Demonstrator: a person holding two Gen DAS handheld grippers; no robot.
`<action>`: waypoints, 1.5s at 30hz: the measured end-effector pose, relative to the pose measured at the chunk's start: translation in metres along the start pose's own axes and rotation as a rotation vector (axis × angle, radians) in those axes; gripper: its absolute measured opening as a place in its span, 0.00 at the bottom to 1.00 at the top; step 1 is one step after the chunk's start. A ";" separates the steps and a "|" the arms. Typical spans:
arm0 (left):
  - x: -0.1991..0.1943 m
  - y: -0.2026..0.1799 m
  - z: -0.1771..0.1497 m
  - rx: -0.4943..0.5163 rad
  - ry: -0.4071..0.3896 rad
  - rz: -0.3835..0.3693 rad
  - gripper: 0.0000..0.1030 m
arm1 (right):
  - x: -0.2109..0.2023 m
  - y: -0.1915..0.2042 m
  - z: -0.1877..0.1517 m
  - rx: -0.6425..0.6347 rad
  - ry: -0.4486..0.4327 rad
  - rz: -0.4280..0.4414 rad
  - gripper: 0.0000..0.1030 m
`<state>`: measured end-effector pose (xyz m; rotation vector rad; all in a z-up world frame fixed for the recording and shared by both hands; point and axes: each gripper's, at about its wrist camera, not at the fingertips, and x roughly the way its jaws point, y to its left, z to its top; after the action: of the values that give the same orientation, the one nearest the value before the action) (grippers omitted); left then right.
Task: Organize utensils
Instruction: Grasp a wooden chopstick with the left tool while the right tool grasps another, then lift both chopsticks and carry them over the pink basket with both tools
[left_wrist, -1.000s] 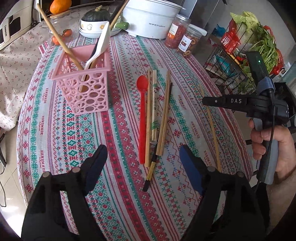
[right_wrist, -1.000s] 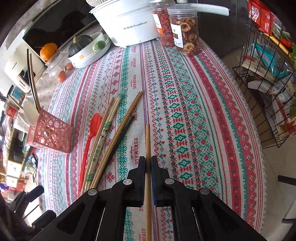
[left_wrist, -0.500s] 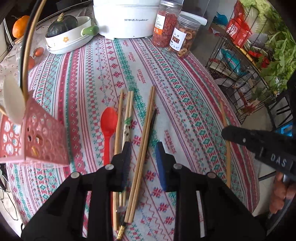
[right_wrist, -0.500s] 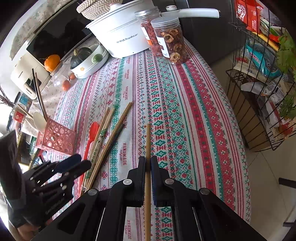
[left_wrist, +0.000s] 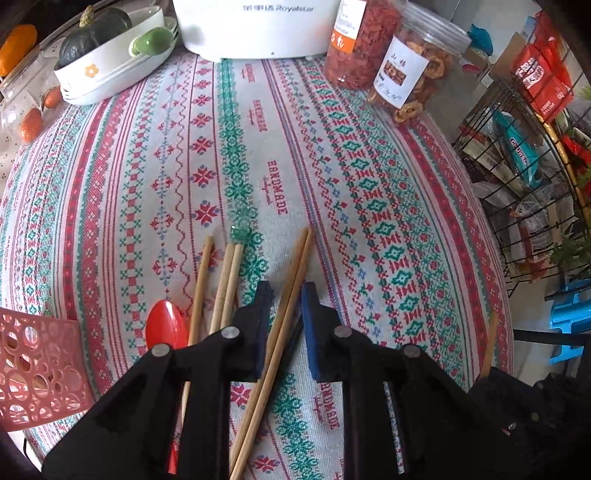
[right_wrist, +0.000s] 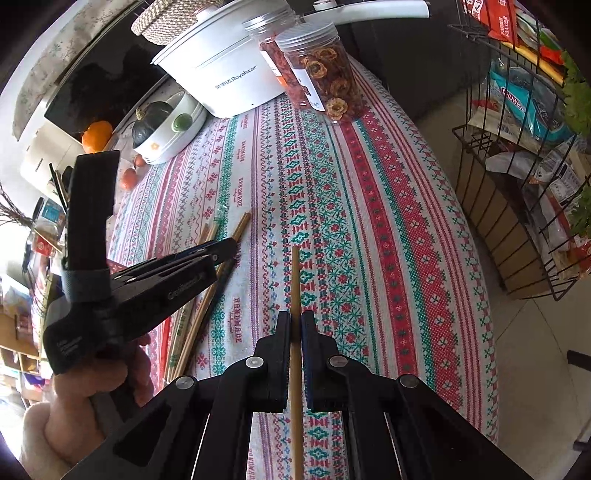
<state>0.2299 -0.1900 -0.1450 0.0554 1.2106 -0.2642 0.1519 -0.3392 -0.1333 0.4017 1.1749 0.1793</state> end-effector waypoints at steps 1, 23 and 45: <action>0.002 -0.001 0.001 0.003 0.012 0.009 0.18 | 0.000 0.000 0.000 0.000 0.000 0.001 0.06; -0.135 0.032 -0.066 0.115 -0.205 -0.101 0.09 | -0.041 0.036 -0.013 -0.054 -0.132 0.023 0.06; -0.263 0.141 -0.130 -0.036 -0.642 -0.218 0.05 | -0.093 0.125 -0.036 -0.242 -0.387 0.004 0.06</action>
<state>0.0579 0.0153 0.0392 -0.1833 0.5799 -0.4131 0.0918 -0.2485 -0.0159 0.2120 0.7601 0.2333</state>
